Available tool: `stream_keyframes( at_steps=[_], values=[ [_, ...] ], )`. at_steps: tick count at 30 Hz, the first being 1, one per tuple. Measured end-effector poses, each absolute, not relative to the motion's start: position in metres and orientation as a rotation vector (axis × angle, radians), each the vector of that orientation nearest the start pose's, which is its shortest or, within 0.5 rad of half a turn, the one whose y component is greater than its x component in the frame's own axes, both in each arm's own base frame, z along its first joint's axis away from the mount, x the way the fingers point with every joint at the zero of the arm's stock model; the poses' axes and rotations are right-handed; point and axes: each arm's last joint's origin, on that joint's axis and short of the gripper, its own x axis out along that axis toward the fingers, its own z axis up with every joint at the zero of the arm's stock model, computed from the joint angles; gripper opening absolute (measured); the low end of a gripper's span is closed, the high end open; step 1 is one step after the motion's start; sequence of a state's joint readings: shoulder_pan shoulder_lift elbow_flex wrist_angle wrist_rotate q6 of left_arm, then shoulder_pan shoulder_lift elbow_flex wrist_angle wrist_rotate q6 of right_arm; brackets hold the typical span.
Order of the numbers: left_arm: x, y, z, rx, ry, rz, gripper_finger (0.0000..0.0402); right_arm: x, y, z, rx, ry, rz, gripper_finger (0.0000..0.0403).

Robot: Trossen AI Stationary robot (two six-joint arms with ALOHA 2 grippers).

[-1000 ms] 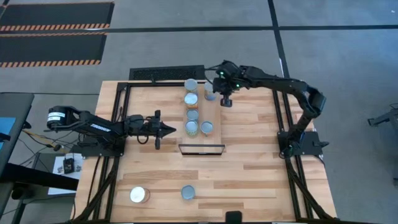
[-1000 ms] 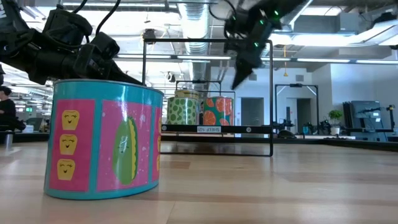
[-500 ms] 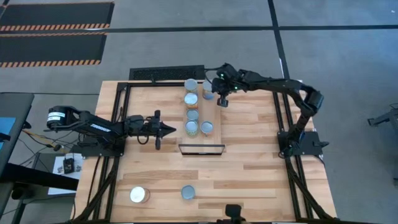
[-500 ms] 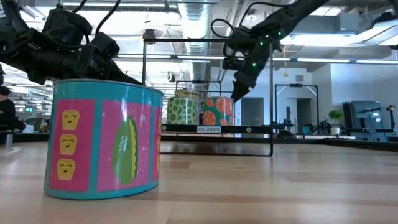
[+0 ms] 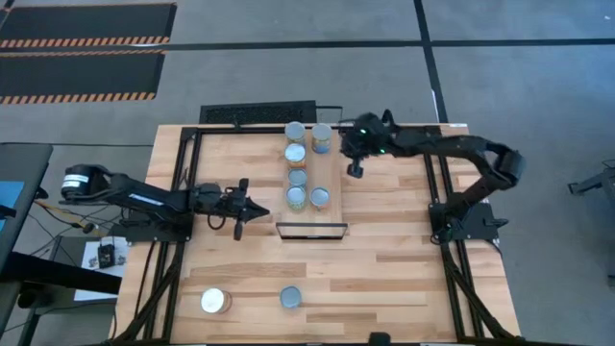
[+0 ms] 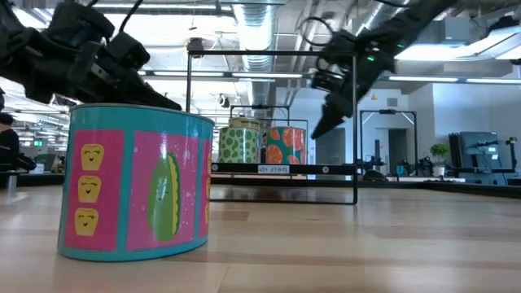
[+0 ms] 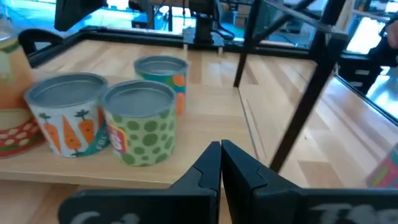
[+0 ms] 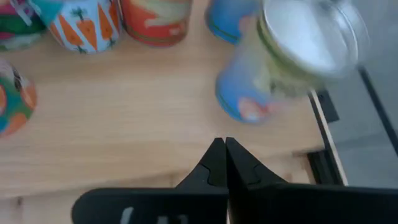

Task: Pick and place cans onto a shelf
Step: Put the canned corn on the shelf aligned with the other canned corn

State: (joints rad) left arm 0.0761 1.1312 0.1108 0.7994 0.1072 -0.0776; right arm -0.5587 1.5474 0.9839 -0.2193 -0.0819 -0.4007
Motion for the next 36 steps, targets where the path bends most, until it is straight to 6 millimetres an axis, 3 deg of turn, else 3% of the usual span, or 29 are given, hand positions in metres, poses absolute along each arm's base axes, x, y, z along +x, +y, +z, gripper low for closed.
stream_keyframes(
  at_steps=[3, 9, 16, 25, 36],
  values=[
    [0.18, 0.003, 0.151, -0.083, 0.259, -0.01, 0.0, 0.252, -0.158, 0.212, -0.123, 0.764, -0.343, 0.0003],
    [0.183, -0.014, 0.184, -0.028, 0.352, -0.001, 0.0, 0.214, -0.138, 0.221, -0.116, 0.611, -0.431, 0.0003],
    [0.18, -0.046, 0.229, -0.02, 0.562, -0.03, 0.0, 0.185, -0.111, 0.225, -0.139, 0.395, -0.45, 0.0003],
    [0.179, -0.11, 0.283, -0.021, 0.812, -0.053, 0.0, 0.169, -0.089, 0.21, -0.129, 0.248, -0.469, 0.0003],
    [0.187, -0.187, 0.298, -0.051, 1.21, 0.017, 0.0, 0.174, -0.071, 0.203, -0.142, 0.235, -0.483, 0.0005]
  ],
)
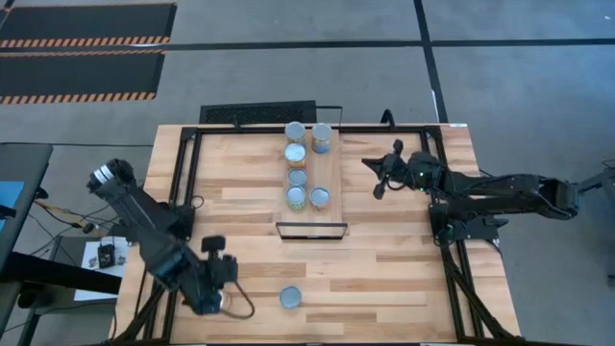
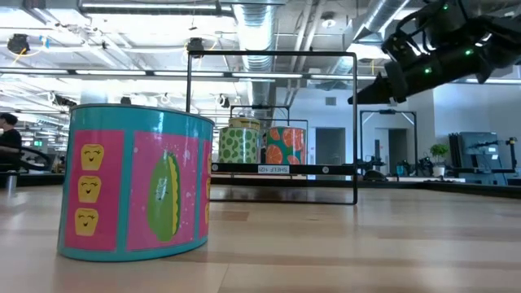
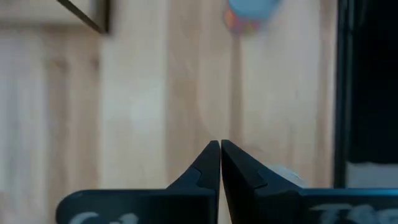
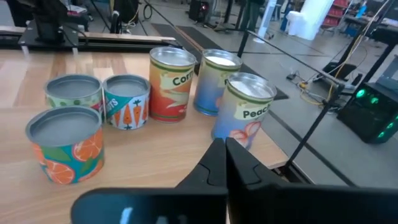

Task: Pick and place cans onto a shelf
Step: Put the canned corn on the shelf aligned with the other canned corn

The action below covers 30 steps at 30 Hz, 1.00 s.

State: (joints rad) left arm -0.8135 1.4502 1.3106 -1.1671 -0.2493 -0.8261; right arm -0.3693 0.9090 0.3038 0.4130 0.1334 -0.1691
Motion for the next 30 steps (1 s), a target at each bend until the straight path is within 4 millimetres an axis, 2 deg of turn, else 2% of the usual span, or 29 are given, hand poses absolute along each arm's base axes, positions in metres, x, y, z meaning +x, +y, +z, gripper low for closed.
stream_keyframes(
  at_steps=[4, 10, 18, 23, 30],
  values=[
    [0.182, -0.212, 0.291, -0.111, 1.332, 0.032, 0.0015, 0.175, -0.068, 0.204, -0.171, 0.242, -0.501, 0.0008],
    [0.171, -0.246, 0.271, -0.14, 1.425, 0.071, 0.007, 0.175, -0.068, 0.204, -0.187, 0.246, -0.504, 0.0006],
    [0.163, -0.272, 0.252, -0.152, 1.451, 0.067, 0.0133, 0.175, -0.068, 0.204, -0.19, 0.247, -0.504, 0.0007],
    [0.162, -0.278, 0.247, -0.153, 1.426, 0.094, 0.0138, 0.175, -0.068, 0.204, -0.197, 0.246, -0.504, 0.0007],
    [0.164, -0.282, 0.233, -0.09, 1.437, 0.138, 0.0119, 0.175, -0.068, 0.204, -0.198, 0.246, -0.503, 0.0008]
  ],
)
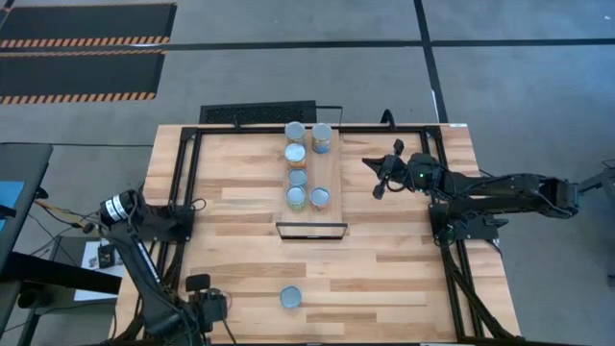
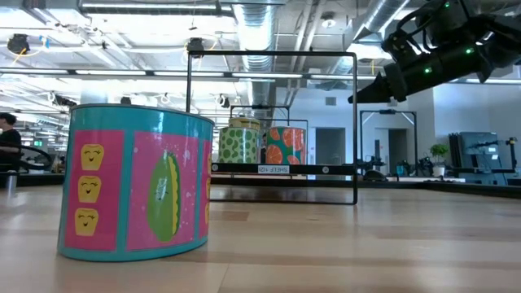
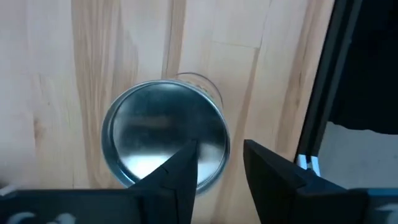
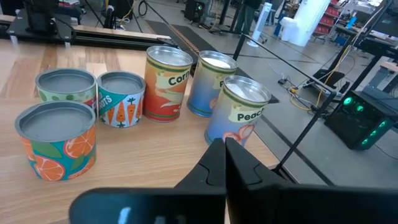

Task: Pick and place cans onto a shelf
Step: Put the canned corn on the shelf aligned with the other canned corn

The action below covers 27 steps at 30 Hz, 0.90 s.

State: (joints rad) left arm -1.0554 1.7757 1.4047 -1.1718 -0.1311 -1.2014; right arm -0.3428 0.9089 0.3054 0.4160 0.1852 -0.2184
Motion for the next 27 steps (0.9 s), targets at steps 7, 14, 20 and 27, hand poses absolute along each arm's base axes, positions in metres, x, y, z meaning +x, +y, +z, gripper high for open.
stream_keyframes(
  at_steps=[7, 14, 20, 27],
  values=[
    [0.163, -0.279, 0.231, -0.025, 1.436, 0.172, 0.0048, 0.175, -0.068, 0.204, -0.198, 0.247, -0.503, 0.0008],
    [0.171, -0.265, 0.239, 0.045, 1.393, 0.177, 0.0001, 0.175, -0.068, 0.204, -0.197, 0.247, -0.503, 0.0007],
    [0.198, -0.233, 0.269, 0.066, 1.228, 0.135, 0.0, 0.175, -0.068, 0.204, -0.191, 0.245, -0.504, 0.0007],
    [0.268, -0.203, 0.273, 0.205, 1.012, -0.012, 0.0, 0.176, -0.066, 0.204, -0.164, 0.24, -0.497, 0.0007]
  ],
)
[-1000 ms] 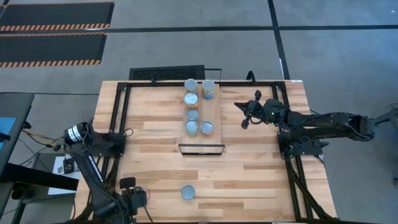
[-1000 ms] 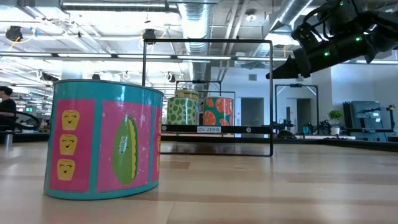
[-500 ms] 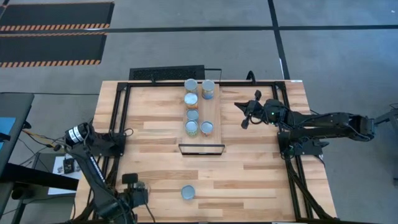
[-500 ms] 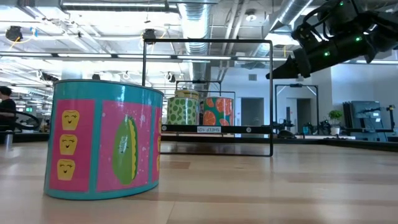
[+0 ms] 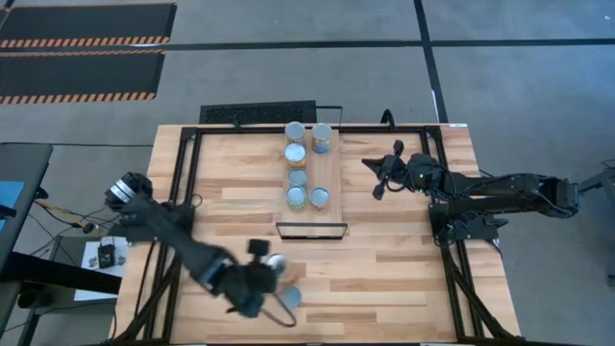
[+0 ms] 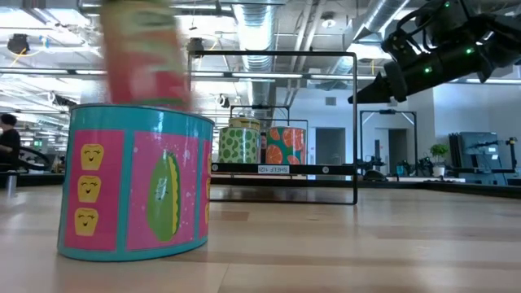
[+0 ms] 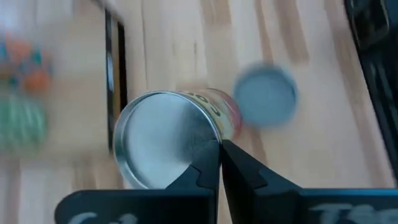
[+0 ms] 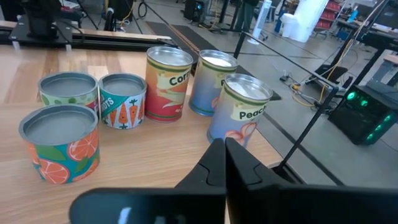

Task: Pick and place cans onto a shelf
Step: Put the canned corn on the shelf aligned with the other canned corn

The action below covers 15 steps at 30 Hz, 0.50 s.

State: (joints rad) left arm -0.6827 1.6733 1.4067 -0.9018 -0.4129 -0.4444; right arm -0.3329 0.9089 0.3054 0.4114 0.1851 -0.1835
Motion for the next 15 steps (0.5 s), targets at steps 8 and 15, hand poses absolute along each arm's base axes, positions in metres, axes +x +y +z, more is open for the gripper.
stream_keyframes(
  at_steps=[8, 15],
  values=[
    [0.321, -0.173, 0.275, 0.251, 0.845, -0.072, 0.0, 0.179, -0.058, 0.204, -0.169, 0.236, -0.449, 0.0007],
    [0.349, -0.177, 0.258, 0.262, 0.801, -0.081, 0.0, 0.18, -0.055, 0.202, -0.154, 0.251, -0.432, 0.0007]
  ],
)
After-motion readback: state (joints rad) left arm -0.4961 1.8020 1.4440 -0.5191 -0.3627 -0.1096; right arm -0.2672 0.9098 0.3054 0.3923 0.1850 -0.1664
